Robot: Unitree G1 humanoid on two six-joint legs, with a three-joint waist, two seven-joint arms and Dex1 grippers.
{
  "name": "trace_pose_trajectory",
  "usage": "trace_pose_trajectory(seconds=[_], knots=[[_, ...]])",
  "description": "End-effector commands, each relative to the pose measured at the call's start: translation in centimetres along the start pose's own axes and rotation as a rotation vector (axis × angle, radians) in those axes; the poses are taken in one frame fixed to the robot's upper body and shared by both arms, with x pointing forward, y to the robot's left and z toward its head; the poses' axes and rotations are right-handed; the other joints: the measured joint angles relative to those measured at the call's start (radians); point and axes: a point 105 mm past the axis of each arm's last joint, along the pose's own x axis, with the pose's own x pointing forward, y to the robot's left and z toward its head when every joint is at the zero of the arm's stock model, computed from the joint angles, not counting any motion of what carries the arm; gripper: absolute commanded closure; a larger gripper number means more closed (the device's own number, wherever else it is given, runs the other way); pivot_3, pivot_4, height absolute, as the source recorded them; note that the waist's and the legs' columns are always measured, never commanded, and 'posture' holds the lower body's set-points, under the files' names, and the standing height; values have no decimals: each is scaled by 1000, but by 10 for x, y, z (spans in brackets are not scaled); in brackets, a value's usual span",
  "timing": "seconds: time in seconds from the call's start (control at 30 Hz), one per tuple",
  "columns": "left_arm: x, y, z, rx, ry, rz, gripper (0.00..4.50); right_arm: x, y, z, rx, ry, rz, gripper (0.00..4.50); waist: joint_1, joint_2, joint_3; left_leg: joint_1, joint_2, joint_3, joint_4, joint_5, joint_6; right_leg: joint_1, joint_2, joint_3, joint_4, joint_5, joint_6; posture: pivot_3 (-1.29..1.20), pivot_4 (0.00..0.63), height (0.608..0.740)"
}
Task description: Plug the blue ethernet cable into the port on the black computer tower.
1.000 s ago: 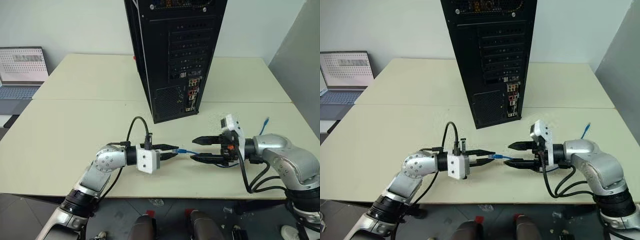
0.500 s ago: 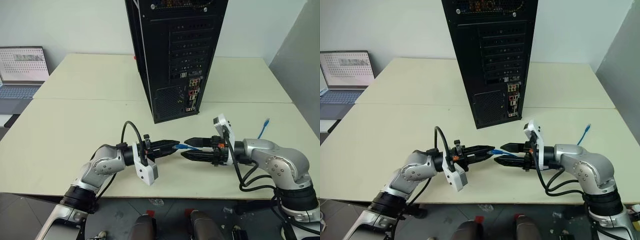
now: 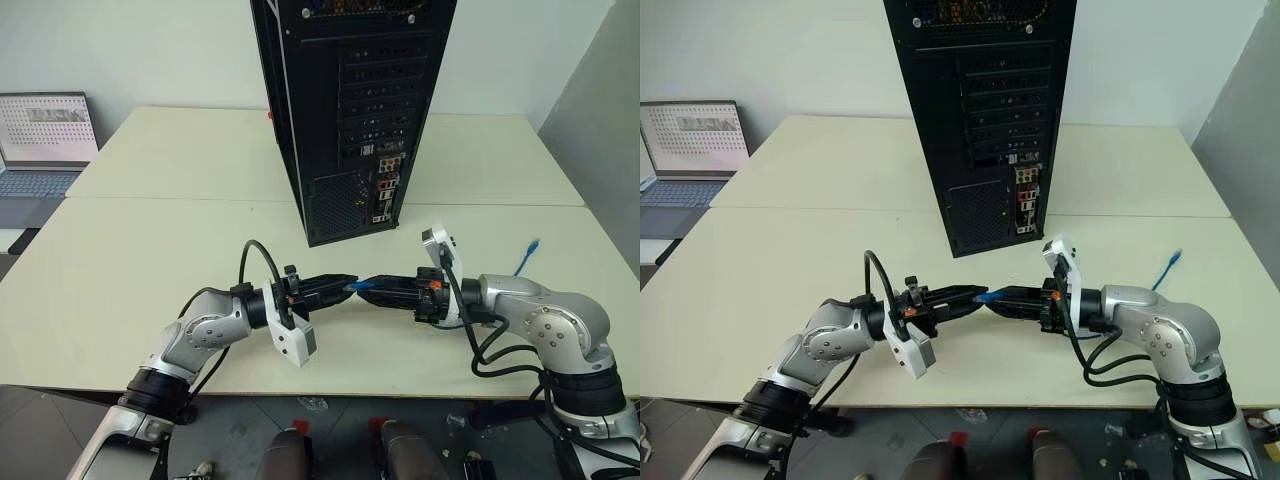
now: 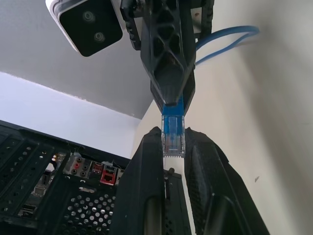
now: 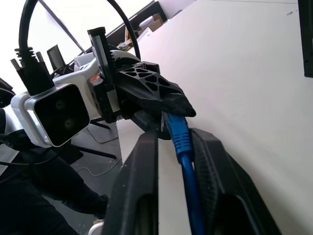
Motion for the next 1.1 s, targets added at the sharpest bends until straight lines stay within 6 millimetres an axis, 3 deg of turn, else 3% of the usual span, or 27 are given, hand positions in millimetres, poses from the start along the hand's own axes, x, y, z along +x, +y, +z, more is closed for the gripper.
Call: trace_pose_trajectory(seconds=[0.03,0.27,0.33,0.57,0.73,0.93,1.1], knots=[[1,7,5,26,-18,20,4201,0,6,10,-26,-26,33,4406,0,0,0,0,0,0,0,0,0,0,0,0,0,0,0,0,150,740],[2,7,4,19,-13,35,4210,0,5,9,-19,-18,31,4500,0,0,0,0,0,0,0,0,0,0,0,0,0,0,0,0,150,740],[1,8,3,7,-6,43,3510,-1,4,9,-16,-12,29,4500,0,0,0,0,0,0,0,0,0,0,0,-1,0,0,0,0,150,740],[-4,4,-4,-111,39,28,2104,-6,-2,10,-35,-23,-25,4500,-1,0,0,0,0,-1,0,0,0,0,0,-1,0,0,0,0,150,740],[-15,2,-22,-346,178,77,1181,-22,-20,26,-168,-101,-226,4500,-1,0,0,-1,0,-2,0,0,0,0,0,-2,0,0,0,0,150,740],[-6,22,-28,-698,253,262,1181,-27,-44,59,-334,-275,-565,4500,-2,0,0,-3,0,-5,1,0,0,0,0,-5,0,0,0,0,150,740],[6,42,-37,-826,326,380,1181,-21,-58,69,-408,-379,-802,4500,-2,0,0,-3,0,-7,1,0,0,0,0,-7,0,0,0,0,150,740]])
